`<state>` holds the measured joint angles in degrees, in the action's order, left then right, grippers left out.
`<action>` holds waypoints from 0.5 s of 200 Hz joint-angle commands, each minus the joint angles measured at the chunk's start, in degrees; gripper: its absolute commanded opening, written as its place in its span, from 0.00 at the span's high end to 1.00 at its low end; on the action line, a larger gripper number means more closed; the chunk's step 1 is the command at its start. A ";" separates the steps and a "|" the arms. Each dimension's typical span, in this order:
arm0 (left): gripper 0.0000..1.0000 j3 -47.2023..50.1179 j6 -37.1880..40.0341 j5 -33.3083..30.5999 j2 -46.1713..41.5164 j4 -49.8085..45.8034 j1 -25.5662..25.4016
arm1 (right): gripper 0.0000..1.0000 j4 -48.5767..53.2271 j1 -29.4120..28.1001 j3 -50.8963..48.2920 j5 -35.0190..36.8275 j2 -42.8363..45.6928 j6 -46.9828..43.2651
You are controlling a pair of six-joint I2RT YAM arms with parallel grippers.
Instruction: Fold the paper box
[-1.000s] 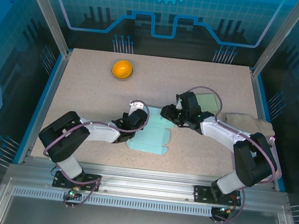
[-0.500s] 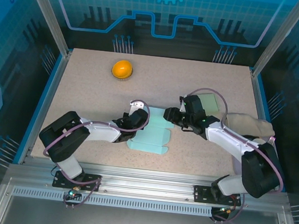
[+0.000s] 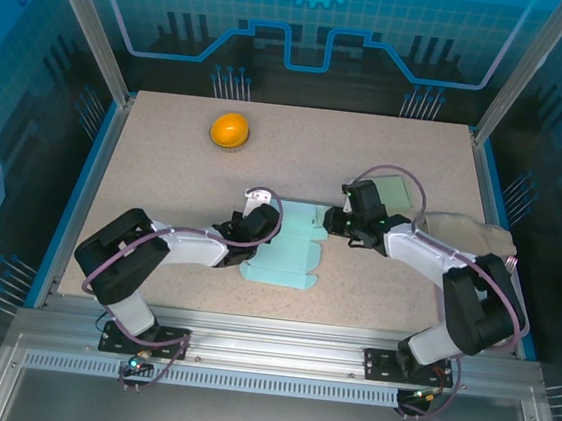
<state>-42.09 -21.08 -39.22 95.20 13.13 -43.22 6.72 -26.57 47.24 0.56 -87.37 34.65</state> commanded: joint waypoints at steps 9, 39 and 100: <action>1.00 -0.47 0.33 0.96 2.33 -6.82 -0.47 | 0.82 1.12 1.62 -2.04 4.01 -2.87 -3.28; 1.00 -0.95 0.59 1.07 2.73 -7.34 -0.51 | 0.82 -3.21 3.40 -3.82 1.59 -3.73 -2.69; 1.00 -1.82 0.66 1.27 3.33 -7.98 -0.54 | 0.87 -10.53 4.82 -4.07 -4.25 -9.90 2.51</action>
<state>-43.81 -21.08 -39.22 96.33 11.84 -43.24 0.95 -22.59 43.79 -0.10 -94.72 34.54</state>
